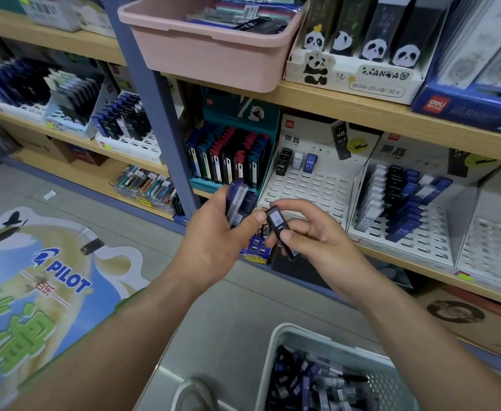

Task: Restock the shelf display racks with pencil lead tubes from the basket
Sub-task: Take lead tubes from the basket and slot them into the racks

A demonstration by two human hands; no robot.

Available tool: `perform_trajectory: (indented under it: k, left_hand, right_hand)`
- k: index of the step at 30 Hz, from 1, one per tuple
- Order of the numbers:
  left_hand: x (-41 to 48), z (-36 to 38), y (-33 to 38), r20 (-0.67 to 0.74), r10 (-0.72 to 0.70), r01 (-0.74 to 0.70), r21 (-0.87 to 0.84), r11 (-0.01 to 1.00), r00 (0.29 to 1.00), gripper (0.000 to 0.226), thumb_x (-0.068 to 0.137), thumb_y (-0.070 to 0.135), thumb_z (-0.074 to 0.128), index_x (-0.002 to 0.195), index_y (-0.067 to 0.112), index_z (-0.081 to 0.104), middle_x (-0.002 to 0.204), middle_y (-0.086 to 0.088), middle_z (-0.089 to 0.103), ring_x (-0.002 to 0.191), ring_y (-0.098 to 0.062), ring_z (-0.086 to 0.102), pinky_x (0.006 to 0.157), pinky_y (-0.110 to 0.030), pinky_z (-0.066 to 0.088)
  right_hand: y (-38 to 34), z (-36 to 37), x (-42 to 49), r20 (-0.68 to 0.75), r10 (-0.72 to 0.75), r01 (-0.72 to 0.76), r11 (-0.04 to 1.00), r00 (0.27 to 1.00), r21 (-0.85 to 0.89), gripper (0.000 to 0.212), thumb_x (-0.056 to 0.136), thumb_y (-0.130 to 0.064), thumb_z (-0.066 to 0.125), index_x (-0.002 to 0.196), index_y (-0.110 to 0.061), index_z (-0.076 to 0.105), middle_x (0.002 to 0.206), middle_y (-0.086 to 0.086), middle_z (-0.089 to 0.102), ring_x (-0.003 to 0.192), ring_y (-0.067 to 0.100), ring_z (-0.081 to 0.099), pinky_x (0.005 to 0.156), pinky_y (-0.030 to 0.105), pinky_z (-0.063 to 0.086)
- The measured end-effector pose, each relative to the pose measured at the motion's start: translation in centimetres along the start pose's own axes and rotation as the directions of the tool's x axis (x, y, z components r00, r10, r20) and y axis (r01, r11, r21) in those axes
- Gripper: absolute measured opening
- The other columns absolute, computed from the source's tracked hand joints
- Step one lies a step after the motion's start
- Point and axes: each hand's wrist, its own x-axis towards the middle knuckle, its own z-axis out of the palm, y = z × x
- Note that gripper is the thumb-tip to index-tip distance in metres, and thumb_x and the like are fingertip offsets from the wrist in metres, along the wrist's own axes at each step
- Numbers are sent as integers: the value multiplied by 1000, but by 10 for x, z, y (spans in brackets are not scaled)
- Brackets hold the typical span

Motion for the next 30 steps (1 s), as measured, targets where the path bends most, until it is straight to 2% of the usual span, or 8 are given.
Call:
perform_trajectory:
  k: [6,8,10,13,16,23,27,30]
  left_hand:
    - [-2,0,2,45,-3,4,-21,1000,999,13,94,23,68,93,29,57,60,29,59,56,7,55,49,-6,38]
    - [-2,0,4,66,-9,14,-63,998,998,12,94,20,68,92,27,58,57,26,59,52,6,55,49,-7,38]
    - [-2,-1,7,94,-27,37,-107,994,995,13,94,17,67,90,25,58,54,25,59,49,6,55,48,-6,38]
    - [-4,0,9,143,-69,88,-135,987,987,14,95,19,65,89,28,57,51,16,57,43,0,49,44,-16,39]
    - [-4,-1,7,185,-117,143,-140,980,976,15,96,22,65,86,28,55,50,10,54,41,-3,44,41,-21,37]
    - [-3,2,1,175,-140,154,-70,986,975,20,92,23,71,83,29,55,51,18,54,48,-3,47,46,-15,37]
    - [-3,5,-3,137,-135,136,1,991,981,19,88,26,75,88,32,57,68,14,54,62,-7,50,60,-24,41]
    - [-3,5,-1,122,-136,133,27,991,983,24,87,22,76,92,35,57,78,13,61,64,-1,56,64,-22,45]
  right_hand:
    - [-2,-1,4,34,-72,72,997,997,3,51,90,-1,67,128,-33,56,100,8,73,87,43,63,89,56,52]
    - [-3,0,6,10,-74,73,997,997,34,43,88,1,69,118,-28,60,99,6,72,86,47,63,80,52,57]
    - [-5,3,9,-42,-43,47,992,998,114,33,86,3,68,108,-20,58,96,6,72,80,33,68,69,42,59]
    - [-6,4,12,-127,-45,62,990,991,126,26,89,2,65,101,-17,52,88,7,74,66,17,62,55,29,51]
    - [-6,2,15,-174,-74,99,986,982,135,25,90,3,63,100,-18,53,89,20,71,60,17,55,49,28,44]
    - [-7,1,16,-183,-53,93,973,982,214,18,82,-17,68,90,-12,52,87,13,73,68,21,59,66,32,54]
    - [-10,0,18,-229,-69,98,988,971,119,13,90,3,64,91,-8,57,92,15,75,82,23,68,70,29,56]
    - [-11,-2,17,-232,-68,98,988,970,120,25,87,9,65,101,-12,63,94,11,76,85,22,71,76,32,58]
